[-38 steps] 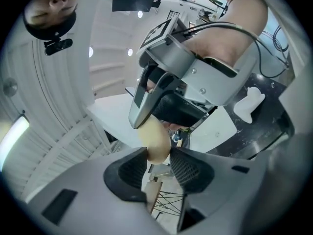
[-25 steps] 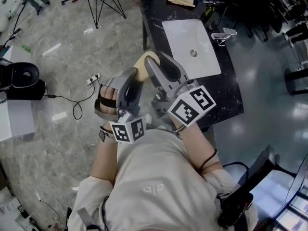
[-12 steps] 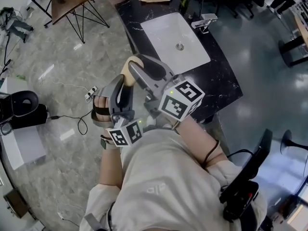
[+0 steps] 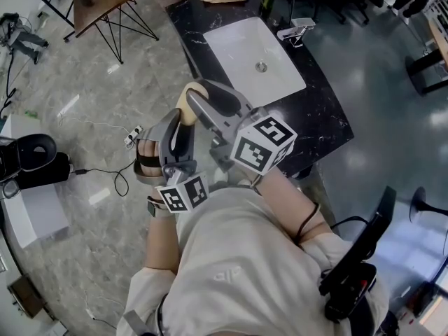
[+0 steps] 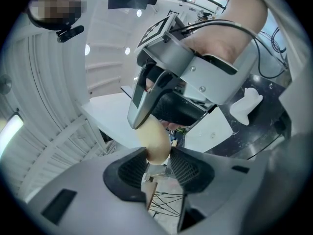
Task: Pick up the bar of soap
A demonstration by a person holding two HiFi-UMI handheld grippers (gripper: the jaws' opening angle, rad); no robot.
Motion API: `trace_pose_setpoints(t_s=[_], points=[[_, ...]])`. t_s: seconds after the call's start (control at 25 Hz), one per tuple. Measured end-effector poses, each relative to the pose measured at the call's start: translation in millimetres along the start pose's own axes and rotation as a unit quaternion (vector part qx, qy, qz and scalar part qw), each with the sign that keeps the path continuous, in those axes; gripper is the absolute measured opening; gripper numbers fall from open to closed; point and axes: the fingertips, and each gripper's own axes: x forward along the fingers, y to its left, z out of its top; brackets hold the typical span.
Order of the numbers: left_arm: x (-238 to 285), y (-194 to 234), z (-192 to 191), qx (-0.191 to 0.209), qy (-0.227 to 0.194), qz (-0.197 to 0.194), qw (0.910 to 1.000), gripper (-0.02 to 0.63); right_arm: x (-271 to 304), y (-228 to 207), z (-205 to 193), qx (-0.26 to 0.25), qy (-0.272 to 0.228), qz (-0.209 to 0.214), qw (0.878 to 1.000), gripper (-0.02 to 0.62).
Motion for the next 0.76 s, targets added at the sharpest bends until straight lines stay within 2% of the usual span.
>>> trace_pose_setpoints(t_s=[0.76], points=[[5.1,-8.6,4.8,0.004,-0.009,-0.014,0.9998,0.147,-6.9,-11.2,-0.7,0.010,0.001,-0.018,1.000,0.143]])
